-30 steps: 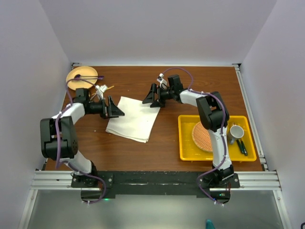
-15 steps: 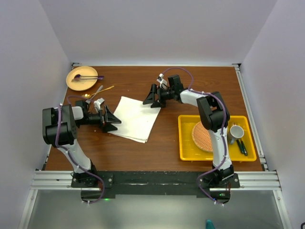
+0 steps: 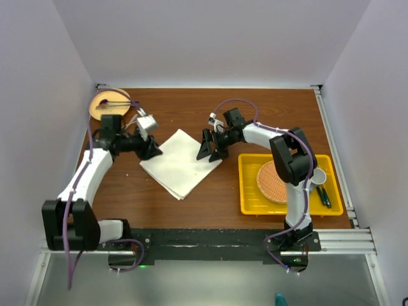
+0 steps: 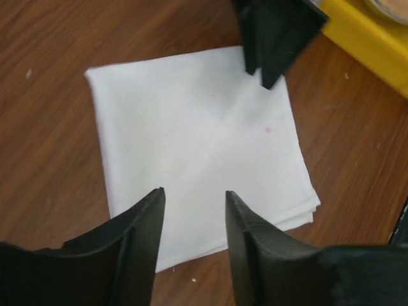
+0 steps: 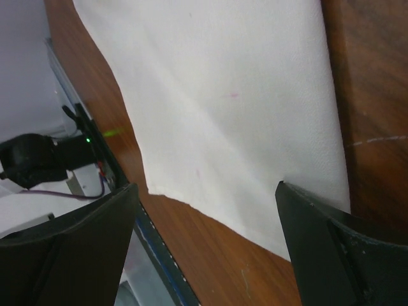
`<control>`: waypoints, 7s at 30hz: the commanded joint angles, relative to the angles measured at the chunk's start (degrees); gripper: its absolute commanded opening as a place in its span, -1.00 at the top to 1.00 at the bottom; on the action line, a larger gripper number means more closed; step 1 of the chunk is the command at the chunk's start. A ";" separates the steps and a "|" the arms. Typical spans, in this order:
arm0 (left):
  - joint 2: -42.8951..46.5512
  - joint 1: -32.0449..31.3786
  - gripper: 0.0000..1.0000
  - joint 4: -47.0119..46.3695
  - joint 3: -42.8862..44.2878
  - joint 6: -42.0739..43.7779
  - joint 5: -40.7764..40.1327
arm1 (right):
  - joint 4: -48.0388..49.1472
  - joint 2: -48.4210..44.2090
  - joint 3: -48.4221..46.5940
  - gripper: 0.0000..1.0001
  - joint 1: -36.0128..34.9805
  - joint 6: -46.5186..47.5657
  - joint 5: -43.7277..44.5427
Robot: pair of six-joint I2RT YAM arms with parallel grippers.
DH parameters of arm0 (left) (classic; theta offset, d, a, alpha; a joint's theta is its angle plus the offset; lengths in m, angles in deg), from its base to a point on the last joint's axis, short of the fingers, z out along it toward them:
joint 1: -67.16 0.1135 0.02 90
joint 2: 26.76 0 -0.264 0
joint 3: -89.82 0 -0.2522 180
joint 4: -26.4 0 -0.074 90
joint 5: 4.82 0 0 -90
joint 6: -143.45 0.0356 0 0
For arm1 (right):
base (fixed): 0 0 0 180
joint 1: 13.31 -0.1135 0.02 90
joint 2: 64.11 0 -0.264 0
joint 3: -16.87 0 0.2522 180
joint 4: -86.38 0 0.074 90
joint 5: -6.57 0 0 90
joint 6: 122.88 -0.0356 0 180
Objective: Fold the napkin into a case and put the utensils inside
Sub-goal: Smooth out the square-folded napkin at the center of the board, then pick up the top corner of the square folded napkin from the center of the board, then fold the top corner of the square-folded napkin at the center of the board.
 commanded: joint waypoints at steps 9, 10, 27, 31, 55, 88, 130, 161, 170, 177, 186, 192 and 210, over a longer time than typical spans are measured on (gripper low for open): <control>7.73 -31.39 0.23 -6.33 -17.67 23.63 -14.84 | -10.88 0.86 -9.73 0.25 0.14 11.76 2.99; 7.47 -33.92 0.27 -7.03 -18.55 23.72 -15.54 | -10.44 1.12 -9.46 0.32 -0.21 11.84 3.35; 0.96 -41.68 0.32 -13.81 -22.33 24.07 -23.02 | -7.71 2.71 -5.42 0.42 -0.31 13.16 4.40; 0.70 -41.77 0.37 -13.46 -22.16 24.16 -23.37 | -7.80 2.62 -5.42 0.42 -0.22 13.43 4.14; -13.97 -27.28 1.00 -3.35 3.93 27.58 -16.96 | -12.98 2.62 -12.62 0.29 0.22 16.15 3.26; -9.94 -29.47 0.17 1.84 -8.80 25.83 -7.29 | -15.36 2.27 -10.61 0.23 0.84 18.96 3.79; -4.32 -36.50 0.95 -5.29 -12.76 23.89 -15.02 | -15.44 3.23 -10.69 0.18 0.84 17.91 3.35; -37.18 -16.46 1.00 -7.13 26.71 27.58 -14.76 | -17.99 6.66 -18.78 0.08 1.28 18.00 5.02; -39.38 -15.76 1.00 -6.87 29.17 28.46 -14.76 | -18.78 8.42 -20.80 0.11 1.19 18.26 5.90; -40.00 -15.14 1.00 -8.54 28.91 26.97 -15.20 | -19.05 8.86 -21.06 0.17 1.36 18.52 7.21; -40.61 -15.14 1.00 -9.33 28.73 26.97 -14.58 | -19.75 9.21 -20.98 0.38 1.36 19.14 7.57; -41.40 -15.14 1.00 -9.68 28.73 27.32 -14.76 | -19.93 8.51 -19.31 0.50 1.36 19.58 7.22; -41.58 -15.14 1.00 -10.56 26.97 29.43 -15.02 | -17.75 1.22 -18.25 -0.03 1.89 20.12 8.27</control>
